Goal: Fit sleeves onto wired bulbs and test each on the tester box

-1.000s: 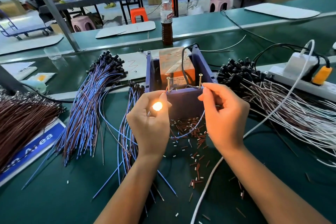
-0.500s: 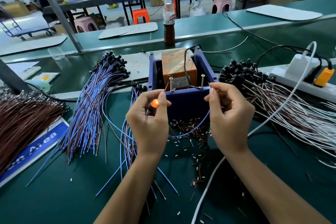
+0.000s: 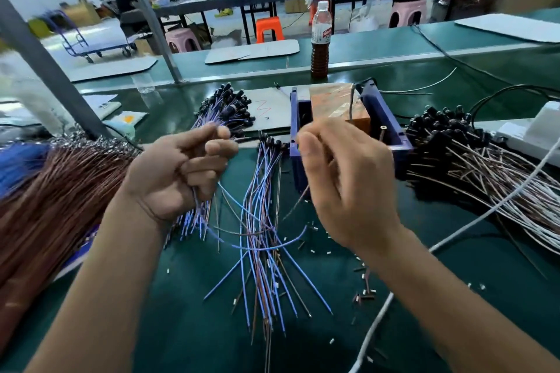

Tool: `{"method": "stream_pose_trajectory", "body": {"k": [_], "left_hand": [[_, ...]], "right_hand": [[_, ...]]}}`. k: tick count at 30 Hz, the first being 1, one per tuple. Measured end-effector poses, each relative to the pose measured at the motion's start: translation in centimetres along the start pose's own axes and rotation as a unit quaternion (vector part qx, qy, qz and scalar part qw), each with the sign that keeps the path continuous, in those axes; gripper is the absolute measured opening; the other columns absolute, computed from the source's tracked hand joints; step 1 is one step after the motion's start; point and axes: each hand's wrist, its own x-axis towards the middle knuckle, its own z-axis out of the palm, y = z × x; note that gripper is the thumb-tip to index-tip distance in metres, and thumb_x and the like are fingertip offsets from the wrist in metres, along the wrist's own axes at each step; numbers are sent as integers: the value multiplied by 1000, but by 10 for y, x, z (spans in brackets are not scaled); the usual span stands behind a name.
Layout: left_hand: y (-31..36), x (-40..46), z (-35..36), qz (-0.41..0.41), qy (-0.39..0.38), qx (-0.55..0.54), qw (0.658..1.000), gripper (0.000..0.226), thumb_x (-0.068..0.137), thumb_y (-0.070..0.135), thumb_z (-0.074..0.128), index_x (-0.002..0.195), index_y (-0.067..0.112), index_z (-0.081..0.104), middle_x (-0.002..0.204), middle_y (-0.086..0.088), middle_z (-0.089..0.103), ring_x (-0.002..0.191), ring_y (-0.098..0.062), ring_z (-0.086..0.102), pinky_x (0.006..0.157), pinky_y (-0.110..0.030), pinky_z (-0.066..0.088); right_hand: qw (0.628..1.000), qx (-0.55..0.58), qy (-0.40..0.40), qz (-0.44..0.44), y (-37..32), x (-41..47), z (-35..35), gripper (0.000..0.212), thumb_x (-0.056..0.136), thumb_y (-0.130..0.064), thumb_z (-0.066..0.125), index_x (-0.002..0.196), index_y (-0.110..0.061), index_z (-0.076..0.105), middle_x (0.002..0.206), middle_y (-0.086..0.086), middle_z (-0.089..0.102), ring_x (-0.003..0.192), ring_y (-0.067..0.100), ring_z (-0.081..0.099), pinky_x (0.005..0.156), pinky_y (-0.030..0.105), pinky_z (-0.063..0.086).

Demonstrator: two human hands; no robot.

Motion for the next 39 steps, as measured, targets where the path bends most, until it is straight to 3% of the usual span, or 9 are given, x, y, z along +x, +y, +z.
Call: {"method": "stream_pose_trajectory", "body": {"k": [4, 8, 13, 16, 22, 27, 29, 34, 39], "left_hand": [[-10, 27, 10, 72, 47, -91, 992, 26, 102, 19, 42, 84, 5, 55, 70, 1, 45, 51, 0, 16, 35, -21, 30], [15, 46, 3, 148, 86, -150, 974, 35, 109, 15, 37, 80, 3, 53, 71, -1, 45, 43, -3, 27, 36, -16, 29], [42, 82, -1, 188, 260, 154, 935, 38, 112, 24, 37, 85, 11, 59, 64, 1, 56, 47, -5, 41, 44, -14, 32], [25, 105, -16, 105, 356, 505, 779, 45, 111, 33, 43, 83, 12, 71, 70, -1, 56, 47, -9, 37, 43, -20, 29], [-10, 136, -50, 108, 348, 573, 734, 48, 106, 41, 56, 80, 4, 72, 53, -11, 47, 41, -21, 43, 45, -21, 36], [1, 119, -80, 114, 482, 774, 394, 38, 95, 44, 70, 110, 9, 67, 111, -17, 66, 104, -38, 66, 85, -43, 52], [4, 109, -90, 61, 491, 803, 332, 46, 92, 39, 75, 122, 9, 58, 124, -19, 57, 113, -41, 62, 88, -46, 52], [9, 101, -99, 77, 462, 833, 295, 30, 91, 3, 68, 117, 8, 53, 115, -21, 58, 102, -44, 66, 74, -44, 48], [33, 86, -105, 98, 420, 829, 356, 28, 80, 1, 75, 103, 7, 60, 95, -21, 66, 93, -44, 65, 79, -47, 53]], "right_hand": [[942, -43, -307, 127, -32, 14, 33, 54, 106, -60, 35, 91, -19, 66, 82, -1, 68, 80, 19, 61, 70, 39, 49], [809, 275, -378, 358, -40, 11, 45, 34, 110, -24, 50, 92, -1, 66, 68, 9, 71, 58, 25, 70, 61, 36, 60], [871, 94, -410, 254, -42, -4, 51, 40, 110, -29, 46, 83, -8, 67, 64, 9, 68, 50, 23, 63, 52, 30, 51], [866, -93, -455, 188, -41, -15, 56, 39, 106, -29, 46, 71, -12, 50, 69, 10, 56, 64, 38, 57, 61, 36, 46], [850, -199, -469, 134, -29, -22, 65, 38, 96, -31, 53, 64, -17, 36, 65, 2, 36, 52, 20, 32, 59, 35, 31], [824, -243, -497, 125, -15, -27, 75, 39, 98, -26, 54, 64, -17, 37, 67, 3, 38, 55, 27, 41, 58, 35, 31], [831, -261, -480, 101, -14, -27, 79, 51, 103, -44, 54, 64, -19, 32, 65, 1, 33, 61, 30, 42, 57, 34, 30], [877, -239, -410, 72, -11, -20, 99, 61, 99, -65, 53, 64, -21, 30, 63, -1, 28, 65, 29, 41, 54, 33, 28], [844, -218, -474, 121, 8, -17, 107, 56, 102, -59, 54, 66, -18, 37, 66, 2, 40, 67, 30, 47, 65, 36, 38]]}}
